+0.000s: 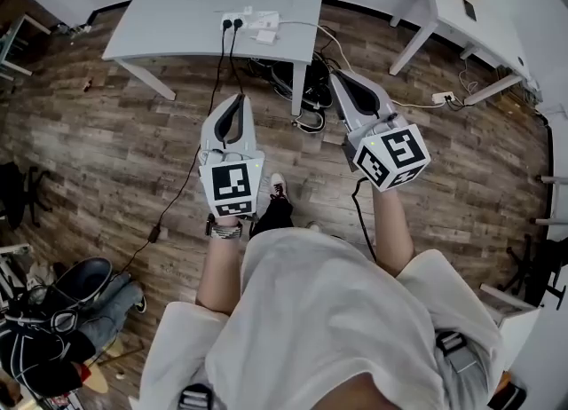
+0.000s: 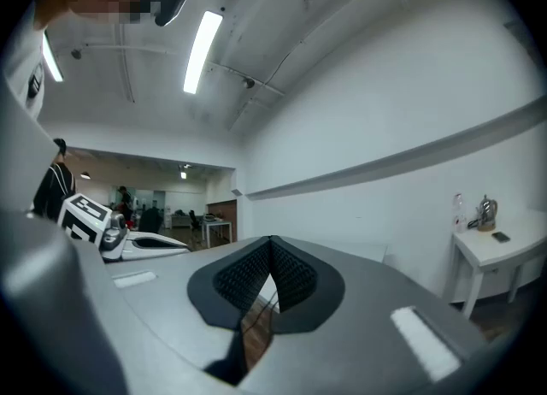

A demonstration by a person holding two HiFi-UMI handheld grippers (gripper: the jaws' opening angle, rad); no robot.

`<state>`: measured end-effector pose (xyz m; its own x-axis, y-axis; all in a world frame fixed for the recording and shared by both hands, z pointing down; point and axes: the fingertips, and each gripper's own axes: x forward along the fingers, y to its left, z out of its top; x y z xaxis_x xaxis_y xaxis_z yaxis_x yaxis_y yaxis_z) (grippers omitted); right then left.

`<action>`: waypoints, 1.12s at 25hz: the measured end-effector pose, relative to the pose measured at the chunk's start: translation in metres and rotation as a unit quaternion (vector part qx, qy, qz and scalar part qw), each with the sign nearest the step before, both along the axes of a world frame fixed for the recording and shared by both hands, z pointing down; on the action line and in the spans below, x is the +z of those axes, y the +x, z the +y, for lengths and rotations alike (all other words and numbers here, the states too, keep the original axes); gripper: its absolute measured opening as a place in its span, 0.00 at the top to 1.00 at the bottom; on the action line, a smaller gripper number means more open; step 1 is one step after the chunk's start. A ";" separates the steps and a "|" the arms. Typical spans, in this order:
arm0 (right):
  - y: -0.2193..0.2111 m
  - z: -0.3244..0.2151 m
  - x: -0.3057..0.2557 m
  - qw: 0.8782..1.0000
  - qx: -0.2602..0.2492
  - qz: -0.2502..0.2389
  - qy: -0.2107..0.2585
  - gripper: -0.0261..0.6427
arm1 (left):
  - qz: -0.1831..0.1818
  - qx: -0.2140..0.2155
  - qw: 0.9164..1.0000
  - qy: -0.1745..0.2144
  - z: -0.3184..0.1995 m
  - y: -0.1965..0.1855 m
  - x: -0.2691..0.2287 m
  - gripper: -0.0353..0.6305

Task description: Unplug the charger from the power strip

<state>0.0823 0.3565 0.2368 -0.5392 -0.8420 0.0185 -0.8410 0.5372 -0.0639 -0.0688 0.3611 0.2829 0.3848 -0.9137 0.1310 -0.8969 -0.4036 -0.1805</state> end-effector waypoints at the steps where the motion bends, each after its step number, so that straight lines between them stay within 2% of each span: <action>1: 0.001 -0.008 0.001 1.000 0.009 0.012 0.004 0.96 | 0.001 0.000 1.000 -0.002 -0.008 -0.001 0.002 0.94; 5: -0.007 -0.043 0.001 1.000 0.001 0.027 0.013 0.96 | 0.005 0.001 1.000 -0.003 -0.046 -0.007 0.005 0.94; 12: -0.037 -0.093 0.010 0.999 -0.018 0.030 -0.004 0.96 | 0.006 0.010 1.000 0.005 -0.106 -0.029 0.000 0.94; 21: -0.061 -0.133 0.019 1.000 -0.007 0.018 -0.014 0.96 | 0.003 0.025 1.000 -0.006 -0.153 -0.054 0.008 0.94; 28: -0.066 -0.160 0.027 0.999 0.003 0.040 -0.026 0.96 | 0.009 0.031 0.999 -0.017 -0.181 -0.060 0.018 0.94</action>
<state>0.0163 0.1970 0.2635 -0.5293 -0.8421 0.1039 -0.8478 0.5298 -0.0242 -0.1285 0.1805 0.3006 0.4430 -0.8832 0.1538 -0.8732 -0.4640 -0.1492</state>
